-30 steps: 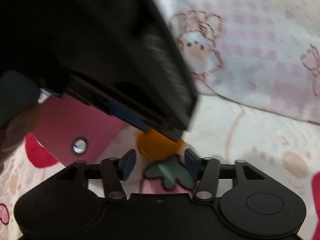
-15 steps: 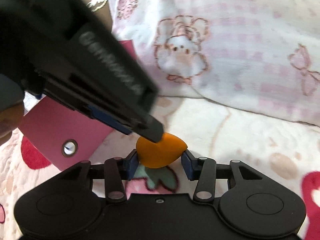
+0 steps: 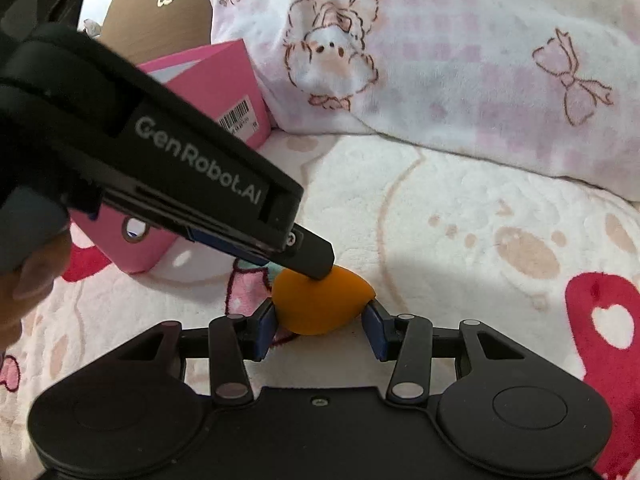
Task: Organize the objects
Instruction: 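Close the left gripper on the orange carrot toy, then lift the carrot toy and carry it over the pink box with the left gripper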
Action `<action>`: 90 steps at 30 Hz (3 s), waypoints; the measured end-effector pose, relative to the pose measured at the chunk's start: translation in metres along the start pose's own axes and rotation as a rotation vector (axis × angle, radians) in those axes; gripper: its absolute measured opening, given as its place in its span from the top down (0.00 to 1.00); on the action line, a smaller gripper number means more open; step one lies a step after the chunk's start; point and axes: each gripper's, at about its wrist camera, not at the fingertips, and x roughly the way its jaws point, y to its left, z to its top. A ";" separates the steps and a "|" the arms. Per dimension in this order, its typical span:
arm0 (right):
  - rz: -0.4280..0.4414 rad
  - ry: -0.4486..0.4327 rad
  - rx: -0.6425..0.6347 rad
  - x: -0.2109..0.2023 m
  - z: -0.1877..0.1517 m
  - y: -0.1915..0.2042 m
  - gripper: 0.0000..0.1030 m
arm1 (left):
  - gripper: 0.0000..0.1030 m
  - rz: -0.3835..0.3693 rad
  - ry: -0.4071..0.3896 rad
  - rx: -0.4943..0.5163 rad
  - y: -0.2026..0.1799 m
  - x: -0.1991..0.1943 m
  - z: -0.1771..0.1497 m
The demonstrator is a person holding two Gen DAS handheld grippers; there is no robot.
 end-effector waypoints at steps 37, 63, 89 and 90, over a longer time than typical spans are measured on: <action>0.094 -0.069 0.106 -0.095 0.024 0.106 0.50 | 0.78 -0.070 -0.044 0.151 0.011 -0.139 -0.040; 0.085 0.046 0.027 -0.165 0.056 0.250 0.42 | 0.78 -0.143 0.023 0.115 0.074 -0.280 -0.071; 0.067 -0.095 -0.042 -0.130 0.153 0.278 0.43 | 0.77 -0.196 -0.224 0.052 0.148 -0.311 0.007; 0.060 -0.093 -0.042 -0.125 0.158 0.275 0.43 | 0.77 -0.198 -0.231 0.055 0.150 -0.305 0.013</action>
